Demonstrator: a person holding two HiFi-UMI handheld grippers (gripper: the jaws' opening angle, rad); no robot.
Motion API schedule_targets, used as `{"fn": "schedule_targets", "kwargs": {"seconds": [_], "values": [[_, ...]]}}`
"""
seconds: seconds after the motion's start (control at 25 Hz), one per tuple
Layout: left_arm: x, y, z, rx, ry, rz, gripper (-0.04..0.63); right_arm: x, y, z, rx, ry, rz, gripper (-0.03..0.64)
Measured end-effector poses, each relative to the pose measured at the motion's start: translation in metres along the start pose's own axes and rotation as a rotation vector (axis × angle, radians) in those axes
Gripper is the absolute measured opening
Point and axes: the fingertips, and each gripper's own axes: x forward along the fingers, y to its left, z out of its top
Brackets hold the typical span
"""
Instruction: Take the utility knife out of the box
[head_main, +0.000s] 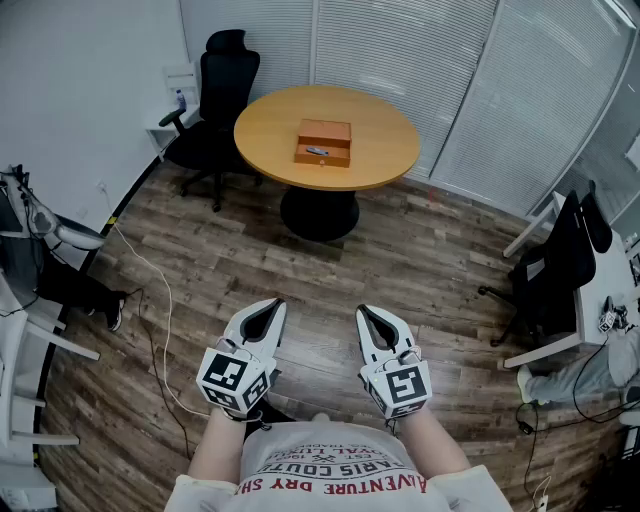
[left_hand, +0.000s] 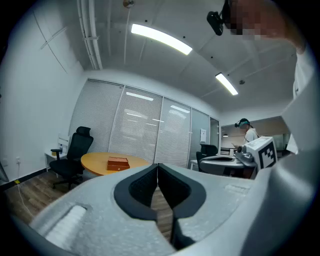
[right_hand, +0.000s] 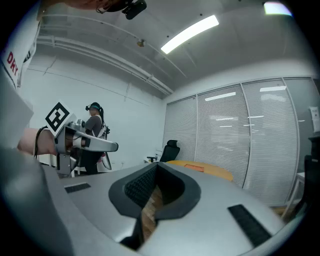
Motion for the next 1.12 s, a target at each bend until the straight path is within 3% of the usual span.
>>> {"fn": "schedule_targets", "kwargs": {"seconds": [0.28, 0.64, 0.92, 1.12], "values": [[-0.001, -0.004, 0.001, 0.060, 0.013, -0.002, 0.011, -0.002, -0.002, 0.004, 0.032, -0.013, -0.006, 0.006], [0.016, 0.009, -0.004, 0.040, 0.023, -0.043, 0.011, 0.014, -0.008, 0.002, 0.115, -0.052, -0.029, 0.008], [0.046, 0.051, -0.017, 0.017, 0.071, -0.087, 0.011, 0.070, -0.010, -0.009, 0.096, 0.008, -0.045, 0.008], [0.074, 0.095, -0.004, 0.019, 0.065, -0.132, 0.011, 0.121, -0.020, -0.008, 0.106, 0.040, -0.102, 0.008]]}}
